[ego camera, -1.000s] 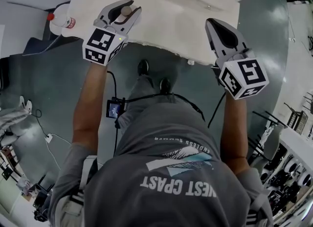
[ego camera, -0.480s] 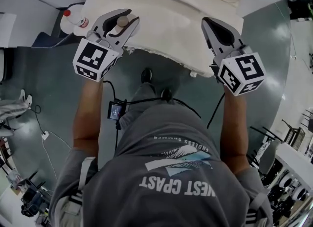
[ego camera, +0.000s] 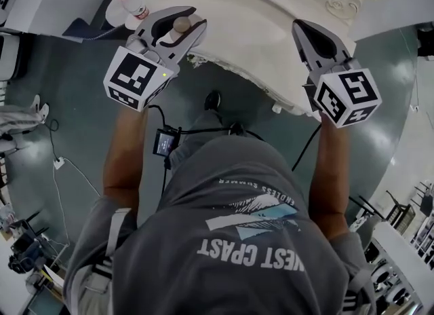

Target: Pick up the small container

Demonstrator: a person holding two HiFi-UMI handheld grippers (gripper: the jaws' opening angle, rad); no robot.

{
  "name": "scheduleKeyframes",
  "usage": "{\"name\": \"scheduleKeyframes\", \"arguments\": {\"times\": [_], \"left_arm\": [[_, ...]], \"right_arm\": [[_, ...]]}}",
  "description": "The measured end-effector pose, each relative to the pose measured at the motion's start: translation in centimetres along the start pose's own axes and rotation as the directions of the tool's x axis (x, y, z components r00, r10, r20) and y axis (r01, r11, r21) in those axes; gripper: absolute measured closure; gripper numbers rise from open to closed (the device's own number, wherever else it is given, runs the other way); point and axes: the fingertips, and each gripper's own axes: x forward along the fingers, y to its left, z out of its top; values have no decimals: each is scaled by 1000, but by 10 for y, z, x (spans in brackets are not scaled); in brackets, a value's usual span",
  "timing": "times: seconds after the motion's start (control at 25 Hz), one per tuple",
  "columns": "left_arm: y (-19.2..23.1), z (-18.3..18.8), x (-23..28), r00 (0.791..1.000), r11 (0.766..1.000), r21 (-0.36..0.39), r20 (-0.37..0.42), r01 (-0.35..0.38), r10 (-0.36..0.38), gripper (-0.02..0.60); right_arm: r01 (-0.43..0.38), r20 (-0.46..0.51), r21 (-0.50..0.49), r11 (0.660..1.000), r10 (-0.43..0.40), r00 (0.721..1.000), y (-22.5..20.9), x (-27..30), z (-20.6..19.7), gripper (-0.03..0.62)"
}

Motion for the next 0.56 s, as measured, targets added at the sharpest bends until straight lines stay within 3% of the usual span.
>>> {"name": "scheduleKeyframes", "arguments": {"times": [0.56], "left_arm": [[-5,-29,-9,997,997,-35,-15,-70,70,459]], "right_arm": [[-53,-5,-45,998,53,999,1,16,-16,569]]}}
